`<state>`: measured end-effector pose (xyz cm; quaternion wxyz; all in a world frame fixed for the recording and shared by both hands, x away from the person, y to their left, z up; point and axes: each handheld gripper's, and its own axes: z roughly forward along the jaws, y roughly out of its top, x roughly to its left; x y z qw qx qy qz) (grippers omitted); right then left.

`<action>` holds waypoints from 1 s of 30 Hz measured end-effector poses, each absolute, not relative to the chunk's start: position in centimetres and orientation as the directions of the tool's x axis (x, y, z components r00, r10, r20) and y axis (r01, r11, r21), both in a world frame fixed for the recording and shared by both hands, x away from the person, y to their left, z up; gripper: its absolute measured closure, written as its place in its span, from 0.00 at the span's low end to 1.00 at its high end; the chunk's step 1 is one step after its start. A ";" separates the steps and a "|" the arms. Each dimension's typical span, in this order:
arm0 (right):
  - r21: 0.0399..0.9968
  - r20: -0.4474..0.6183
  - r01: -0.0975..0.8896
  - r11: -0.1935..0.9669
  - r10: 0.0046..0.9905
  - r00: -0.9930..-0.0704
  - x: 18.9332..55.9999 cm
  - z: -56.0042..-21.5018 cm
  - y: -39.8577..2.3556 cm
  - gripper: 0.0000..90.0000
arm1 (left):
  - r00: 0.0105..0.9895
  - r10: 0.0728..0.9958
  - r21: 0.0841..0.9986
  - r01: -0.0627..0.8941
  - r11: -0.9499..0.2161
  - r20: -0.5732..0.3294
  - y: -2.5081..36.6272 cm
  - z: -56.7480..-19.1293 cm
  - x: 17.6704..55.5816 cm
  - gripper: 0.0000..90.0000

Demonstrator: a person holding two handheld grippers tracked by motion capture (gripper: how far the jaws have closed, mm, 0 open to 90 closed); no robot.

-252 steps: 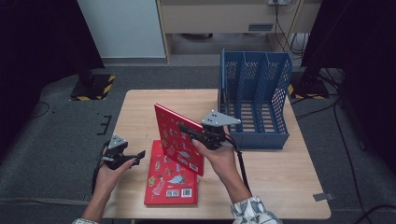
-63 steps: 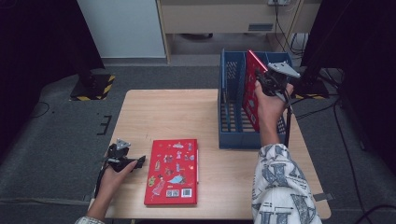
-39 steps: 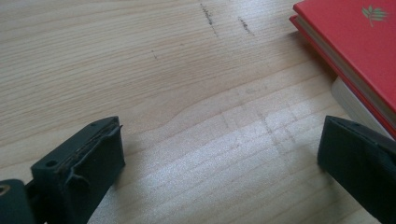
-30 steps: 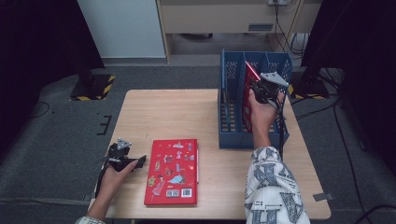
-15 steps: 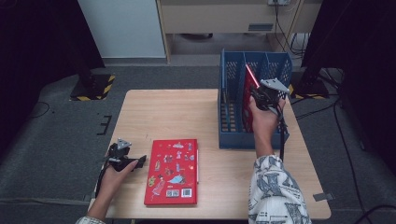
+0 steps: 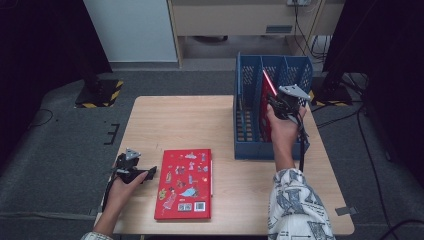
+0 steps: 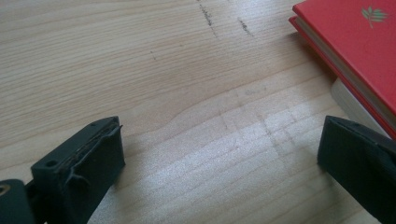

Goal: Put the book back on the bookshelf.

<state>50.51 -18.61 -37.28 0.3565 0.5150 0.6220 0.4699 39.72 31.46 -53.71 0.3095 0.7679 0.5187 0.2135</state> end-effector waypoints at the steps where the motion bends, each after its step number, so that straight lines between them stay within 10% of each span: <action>1: 0.951 0.037 0.307 0.030 0.977 -0.212 50.5 -37.2 -18.6 0.86 | 0.371 0.929 0.697 0.664 -0.270 0.007 31.5 -53.7 39.7 0.00; 30: 0.960 -0.033 0.274 0.059 0.995 -0.098 53.1 -37.0 -18.1 0.89 | 0.374 0.927 0.697 0.663 -0.272 0.006 31.4 -53.7 39.8 0.00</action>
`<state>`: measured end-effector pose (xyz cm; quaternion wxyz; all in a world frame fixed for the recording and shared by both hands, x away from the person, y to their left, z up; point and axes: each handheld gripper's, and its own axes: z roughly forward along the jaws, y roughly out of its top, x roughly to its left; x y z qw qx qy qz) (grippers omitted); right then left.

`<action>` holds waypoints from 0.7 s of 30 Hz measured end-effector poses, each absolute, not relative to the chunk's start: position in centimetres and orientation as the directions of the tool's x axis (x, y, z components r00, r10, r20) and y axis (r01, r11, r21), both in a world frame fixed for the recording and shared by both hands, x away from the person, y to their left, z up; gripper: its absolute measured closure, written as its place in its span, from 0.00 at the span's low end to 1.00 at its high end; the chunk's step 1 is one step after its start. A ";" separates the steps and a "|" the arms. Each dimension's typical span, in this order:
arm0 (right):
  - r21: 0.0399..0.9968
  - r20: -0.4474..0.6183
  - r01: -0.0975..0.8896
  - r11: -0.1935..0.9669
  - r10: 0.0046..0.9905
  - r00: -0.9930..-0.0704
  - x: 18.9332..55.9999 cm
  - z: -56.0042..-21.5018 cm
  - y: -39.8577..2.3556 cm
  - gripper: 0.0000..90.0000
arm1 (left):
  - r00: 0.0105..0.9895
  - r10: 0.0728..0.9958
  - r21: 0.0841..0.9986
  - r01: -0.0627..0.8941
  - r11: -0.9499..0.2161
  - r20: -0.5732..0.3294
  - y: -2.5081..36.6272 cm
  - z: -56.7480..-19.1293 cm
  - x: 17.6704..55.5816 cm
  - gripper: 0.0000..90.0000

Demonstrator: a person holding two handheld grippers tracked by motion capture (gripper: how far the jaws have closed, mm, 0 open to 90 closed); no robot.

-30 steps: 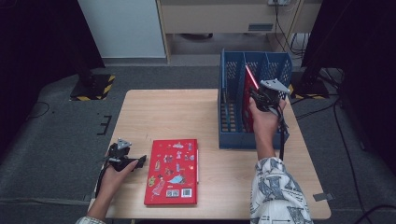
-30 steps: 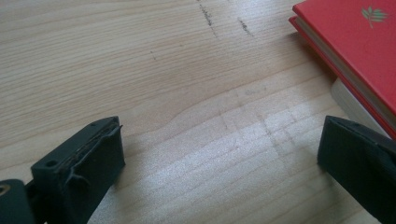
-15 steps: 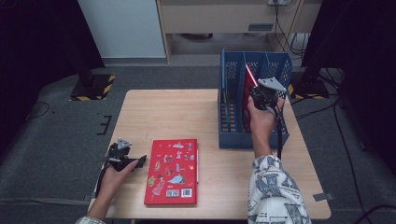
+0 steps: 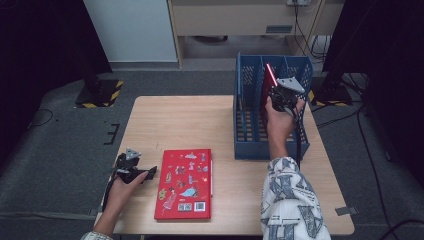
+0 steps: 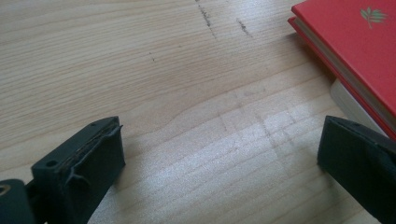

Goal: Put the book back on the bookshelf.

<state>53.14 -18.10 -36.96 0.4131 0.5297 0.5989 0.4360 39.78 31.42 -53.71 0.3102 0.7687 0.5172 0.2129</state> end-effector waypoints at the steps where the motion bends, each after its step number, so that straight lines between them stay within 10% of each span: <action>1: 0.960 -0.030 0.276 0.055 0.995 -0.093 53.3 -37.0 -18.2 0.89 | 0.375 0.927 0.697 0.663 -0.273 0.006 31.4 -53.7 39.8 0.00; 21: 0.955 -0.095 0.272 0.117 0.991 -0.094 53.5 -37.7 -15.9 0.87 | 0.380 0.925 0.698 0.661 -0.276 0.007 31.4 -53.7 39.9 0.00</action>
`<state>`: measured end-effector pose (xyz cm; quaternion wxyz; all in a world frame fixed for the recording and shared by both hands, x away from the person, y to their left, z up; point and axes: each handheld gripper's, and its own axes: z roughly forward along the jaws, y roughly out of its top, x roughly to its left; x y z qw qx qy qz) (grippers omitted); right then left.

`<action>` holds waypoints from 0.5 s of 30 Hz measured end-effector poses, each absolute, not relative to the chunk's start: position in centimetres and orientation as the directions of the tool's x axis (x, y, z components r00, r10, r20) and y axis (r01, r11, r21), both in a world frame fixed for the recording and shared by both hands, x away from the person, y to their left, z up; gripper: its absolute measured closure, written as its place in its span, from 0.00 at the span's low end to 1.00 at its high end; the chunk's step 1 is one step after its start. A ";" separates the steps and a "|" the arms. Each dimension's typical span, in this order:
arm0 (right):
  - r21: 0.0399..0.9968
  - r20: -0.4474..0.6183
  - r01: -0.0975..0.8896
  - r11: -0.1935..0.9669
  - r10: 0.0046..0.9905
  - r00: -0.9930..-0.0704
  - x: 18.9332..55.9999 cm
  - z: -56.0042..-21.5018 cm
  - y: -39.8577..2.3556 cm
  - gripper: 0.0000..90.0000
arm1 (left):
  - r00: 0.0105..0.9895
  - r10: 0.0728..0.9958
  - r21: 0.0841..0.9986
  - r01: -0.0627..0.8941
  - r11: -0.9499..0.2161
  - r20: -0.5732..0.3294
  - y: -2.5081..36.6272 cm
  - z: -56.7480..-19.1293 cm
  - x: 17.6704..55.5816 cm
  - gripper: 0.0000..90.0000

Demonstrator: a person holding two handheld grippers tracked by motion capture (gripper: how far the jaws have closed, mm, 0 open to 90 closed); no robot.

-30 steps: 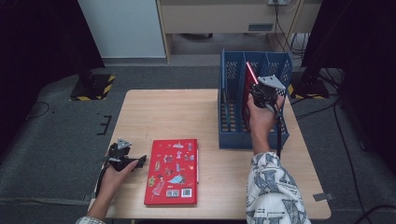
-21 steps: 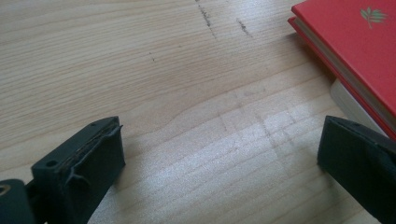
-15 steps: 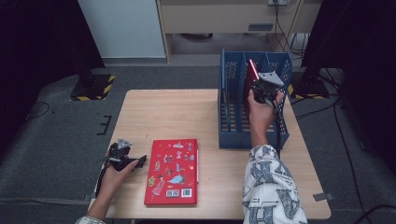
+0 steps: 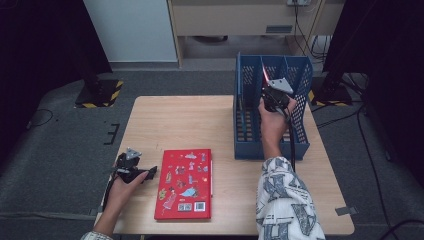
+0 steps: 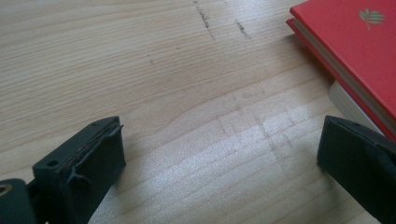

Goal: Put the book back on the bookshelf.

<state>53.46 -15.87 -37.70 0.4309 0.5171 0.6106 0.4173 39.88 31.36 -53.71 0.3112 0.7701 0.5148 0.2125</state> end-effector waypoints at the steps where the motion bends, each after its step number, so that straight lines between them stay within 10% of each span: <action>1: 0.956 -0.091 0.271 0.114 0.991 -0.097 53.4 -37.7 -15.9 0.86 | 0.380 0.925 0.698 0.661 -0.276 0.007 31.4 -53.7 39.9 0.00; 15: 0.954 -0.086 0.271 0.125 0.985 -0.151 51.4 -37.5 -16.5 0.52 | 0.386 0.923 0.698 0.659 -0.280 0.006 31.4 -53.7 39.8 0.00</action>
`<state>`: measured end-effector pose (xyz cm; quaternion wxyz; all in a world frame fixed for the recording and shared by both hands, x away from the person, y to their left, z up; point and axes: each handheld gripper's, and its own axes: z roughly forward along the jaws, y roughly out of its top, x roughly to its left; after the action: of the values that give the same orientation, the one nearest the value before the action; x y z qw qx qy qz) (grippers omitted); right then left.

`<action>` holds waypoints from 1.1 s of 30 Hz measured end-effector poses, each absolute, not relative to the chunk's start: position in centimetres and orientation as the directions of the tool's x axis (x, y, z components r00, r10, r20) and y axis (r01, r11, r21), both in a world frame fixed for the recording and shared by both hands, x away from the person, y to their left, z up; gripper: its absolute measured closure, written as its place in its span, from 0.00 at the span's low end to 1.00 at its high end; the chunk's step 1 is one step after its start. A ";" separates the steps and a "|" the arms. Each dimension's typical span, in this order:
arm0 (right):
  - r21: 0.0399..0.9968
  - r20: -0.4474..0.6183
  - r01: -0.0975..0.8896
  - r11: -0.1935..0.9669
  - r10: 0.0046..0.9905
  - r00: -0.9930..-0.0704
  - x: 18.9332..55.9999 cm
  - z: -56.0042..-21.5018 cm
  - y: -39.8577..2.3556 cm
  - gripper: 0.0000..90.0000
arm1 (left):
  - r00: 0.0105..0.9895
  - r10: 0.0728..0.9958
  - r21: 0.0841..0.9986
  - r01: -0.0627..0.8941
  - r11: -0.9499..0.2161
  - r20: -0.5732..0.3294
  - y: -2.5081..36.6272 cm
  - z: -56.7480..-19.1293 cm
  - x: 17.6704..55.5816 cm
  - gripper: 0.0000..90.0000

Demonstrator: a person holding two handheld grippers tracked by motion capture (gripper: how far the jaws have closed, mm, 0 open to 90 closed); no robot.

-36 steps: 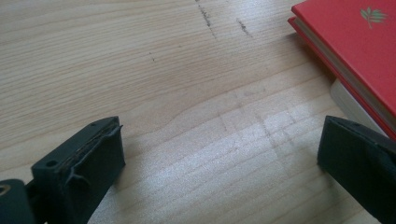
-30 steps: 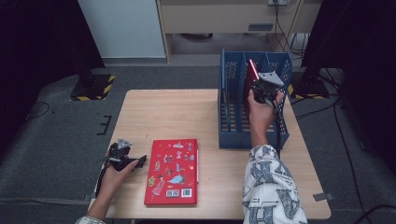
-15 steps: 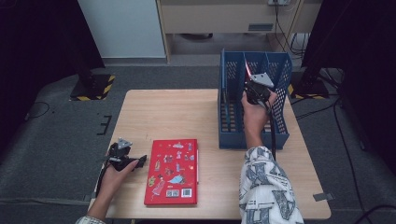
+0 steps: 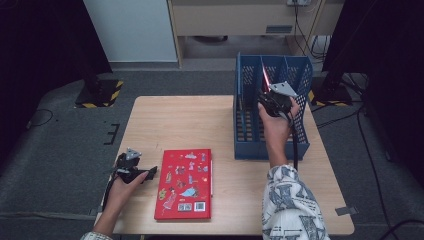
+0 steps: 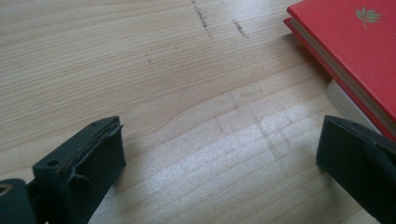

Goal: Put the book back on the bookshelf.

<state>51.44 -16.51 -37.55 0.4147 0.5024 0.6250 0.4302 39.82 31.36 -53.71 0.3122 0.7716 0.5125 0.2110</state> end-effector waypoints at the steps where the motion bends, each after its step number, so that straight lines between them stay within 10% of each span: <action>1: 0.955 -0.079 0.270 0.120 0.984 -0.157 51.2 -37.6 -16.7 0.51 | 0.386 0.923 0.698 0.659 -0.280 0.005 31.4 -53.7 39.8 0.00; 33: 0.936 -0.075 0.321 0.142 0.974 -0.213 47.8 -39.9 -18.2 0.62 | 0.399 0.917 0.699 0.655 -0.288 0.005 31.3 -53.7 39.6 0.00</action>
<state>47.78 -18.23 -39.89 0.3827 0.4970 0.6516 0.4267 39.62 31.34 -53.69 0.3142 0.7750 0.5071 0.2086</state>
